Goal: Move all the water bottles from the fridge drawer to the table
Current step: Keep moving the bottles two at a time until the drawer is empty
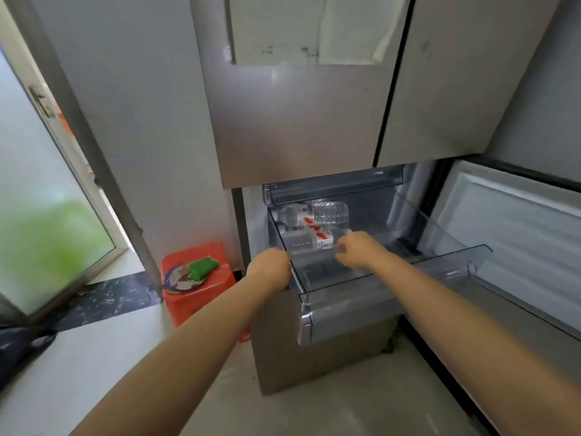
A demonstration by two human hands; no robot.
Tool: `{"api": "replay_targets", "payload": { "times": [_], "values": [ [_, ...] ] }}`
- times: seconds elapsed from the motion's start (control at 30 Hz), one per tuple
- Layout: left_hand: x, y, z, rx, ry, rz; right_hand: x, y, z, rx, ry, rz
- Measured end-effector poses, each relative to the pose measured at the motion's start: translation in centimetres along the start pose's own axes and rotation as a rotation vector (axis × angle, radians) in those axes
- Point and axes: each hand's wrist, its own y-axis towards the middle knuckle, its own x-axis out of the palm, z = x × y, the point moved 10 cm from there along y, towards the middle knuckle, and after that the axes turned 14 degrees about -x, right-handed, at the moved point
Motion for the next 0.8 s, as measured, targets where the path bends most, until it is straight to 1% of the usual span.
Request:
{"api": "replay_targets", "payload": {
  "times": [0.1, 0.23, 0.33, 0.43, 0.53, 0.67, 0.7, 0.73, 0.77, 0.8],
  "values": [
    [1.3, 4.2, 1.0, 0.033, -0.025, -0.002, 2.3, 4.7, 1.1, -0.056, -0.021, -0.099],
    [3.5, 7.6, 1.0, 0.032, -0.013, -0.037, 5.4, 11.4, 1.5, -0.160, -0.058, -0.196],
    [4.5, 8.5, 0.4, 0.044, 0.014, -0.030, 7.6, 15.5, 1.2, -0.241, -0.187, -0.259],
    [5.0, 8.9, 0.3, 0.077, 0.034, -0.007, 9.3, 18.3, 0.8, -0.325, -0.365, -0.257],
    [4.9, 9.2, 0.3, 0.096, 0.009, 0.025, 10.0, 19.8, 0.5, -0.428, -0.547, -0.198],
    [4.4, 9.2, 0.0, 0.083, -0.054, 0.097, 9.2, 19.9, 0.3, -0.500, -0.551, -0.061],
    [4.2, 9.1, 0.1, 0.091, -0.072, 0.107, 9.4, 19.1, 0.3, -0.541, -0.550, -0.078],
    [4.4, 9.1, 0.2, 0.094, -0.093, 0.086, 10.0, 18.1, 0.5, -0.594, -0.559, -0.131],
    [4.6, 9.2, 0.2, 0.111, -0.079, 0.079, 10.8, 16.7, 0.9, -0.653, -0.575, -0.208],
    [4.2, 9.3, 0.3, 0.116, -0.053, 0.128, 11.4, 15.2, 1.5, -0.709, -0.596, -0.288]
  ]
}}
